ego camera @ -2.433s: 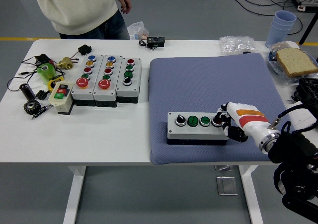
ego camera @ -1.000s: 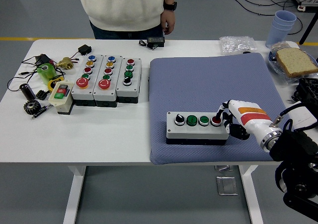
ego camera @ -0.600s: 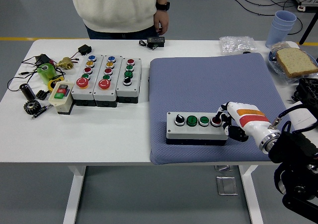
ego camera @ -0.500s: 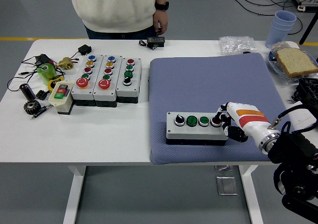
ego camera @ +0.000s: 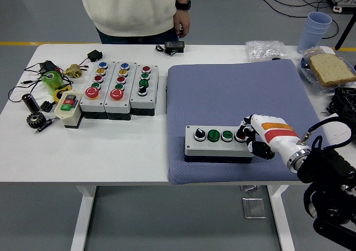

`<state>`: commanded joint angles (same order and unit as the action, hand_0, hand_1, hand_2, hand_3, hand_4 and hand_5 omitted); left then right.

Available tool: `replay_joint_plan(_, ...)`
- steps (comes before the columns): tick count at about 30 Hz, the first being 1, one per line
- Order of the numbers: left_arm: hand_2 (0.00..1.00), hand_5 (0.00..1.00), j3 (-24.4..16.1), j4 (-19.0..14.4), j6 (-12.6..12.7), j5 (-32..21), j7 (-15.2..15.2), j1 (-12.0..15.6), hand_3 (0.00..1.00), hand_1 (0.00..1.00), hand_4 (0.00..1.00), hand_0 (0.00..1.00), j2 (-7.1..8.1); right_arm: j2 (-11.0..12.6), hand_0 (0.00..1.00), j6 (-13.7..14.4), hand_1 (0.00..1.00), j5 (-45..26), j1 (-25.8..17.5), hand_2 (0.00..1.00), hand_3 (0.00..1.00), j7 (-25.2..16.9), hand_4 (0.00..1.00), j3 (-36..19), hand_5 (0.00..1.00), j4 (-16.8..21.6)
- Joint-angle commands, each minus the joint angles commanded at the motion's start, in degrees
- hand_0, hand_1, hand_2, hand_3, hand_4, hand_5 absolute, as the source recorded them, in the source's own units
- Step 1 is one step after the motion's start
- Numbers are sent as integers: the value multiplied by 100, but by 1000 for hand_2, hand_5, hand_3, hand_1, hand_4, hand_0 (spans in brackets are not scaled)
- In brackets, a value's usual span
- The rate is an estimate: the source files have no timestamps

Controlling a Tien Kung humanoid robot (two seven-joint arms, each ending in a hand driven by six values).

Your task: Pick up the button,place it on the desk,press the button,press the button

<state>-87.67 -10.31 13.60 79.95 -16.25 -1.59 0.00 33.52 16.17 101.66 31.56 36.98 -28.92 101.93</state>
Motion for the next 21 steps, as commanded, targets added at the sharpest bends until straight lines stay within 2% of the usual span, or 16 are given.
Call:
replay_joint_plan(12,424,417,-6,0,-1,20,-6,14,428,421,261,550,0,118,103,-28,2,20,-53,216,498,0,361,-85,2,0)
replay_joint_plan(21,424,417,1,0,-2,12,-3,12,429,421,260,550,0,61,102,-11,2,2,-30,215,497,0,359,7,2,0)
